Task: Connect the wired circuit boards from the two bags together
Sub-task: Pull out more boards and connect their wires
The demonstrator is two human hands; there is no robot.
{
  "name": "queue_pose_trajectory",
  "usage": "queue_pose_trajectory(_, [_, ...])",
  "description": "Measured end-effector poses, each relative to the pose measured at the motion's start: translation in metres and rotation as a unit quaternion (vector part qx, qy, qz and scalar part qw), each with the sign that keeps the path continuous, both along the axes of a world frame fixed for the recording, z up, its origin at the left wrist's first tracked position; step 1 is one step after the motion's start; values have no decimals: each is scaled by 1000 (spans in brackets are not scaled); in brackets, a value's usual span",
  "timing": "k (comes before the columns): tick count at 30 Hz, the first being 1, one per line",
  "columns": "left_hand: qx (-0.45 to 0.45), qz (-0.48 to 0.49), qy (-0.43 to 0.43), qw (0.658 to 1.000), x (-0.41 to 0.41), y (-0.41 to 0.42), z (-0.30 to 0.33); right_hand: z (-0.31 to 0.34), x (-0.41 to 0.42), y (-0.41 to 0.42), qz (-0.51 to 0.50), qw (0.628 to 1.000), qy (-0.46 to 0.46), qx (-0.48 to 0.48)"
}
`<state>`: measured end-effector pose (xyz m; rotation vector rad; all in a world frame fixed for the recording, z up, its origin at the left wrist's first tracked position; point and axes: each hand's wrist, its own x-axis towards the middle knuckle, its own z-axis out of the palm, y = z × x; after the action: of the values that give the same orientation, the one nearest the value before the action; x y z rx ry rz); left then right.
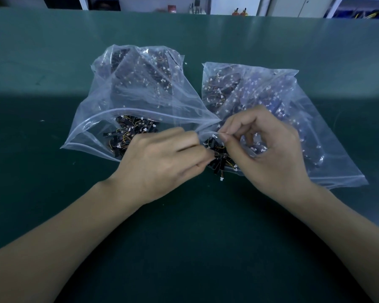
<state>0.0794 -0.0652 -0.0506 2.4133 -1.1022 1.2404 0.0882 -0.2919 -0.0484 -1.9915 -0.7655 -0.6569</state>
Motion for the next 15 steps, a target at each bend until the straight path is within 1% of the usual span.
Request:
queue_pose_trajectory(2, [15,35,-1,999,0,-1,-2,0,0,0,2,1000,10,10])
queue_pose_trajectory(6, [42,89,59,993,0,0,-4,-2,-2,1,5,1000,29,9])
queue_pose_trajectory(8, [45,90,81,992,-1,0,-2,-2,-3,2,12,1000,25,-2])
queue_pose_trajectory(13, [56,92,105,989,-5,-1,-2,-2,0,2,32,999,2,-28])
queue_pose_trajectory(15, [41,90,107,989,-6,0,0,-2,0,2,36,999,4,-36])
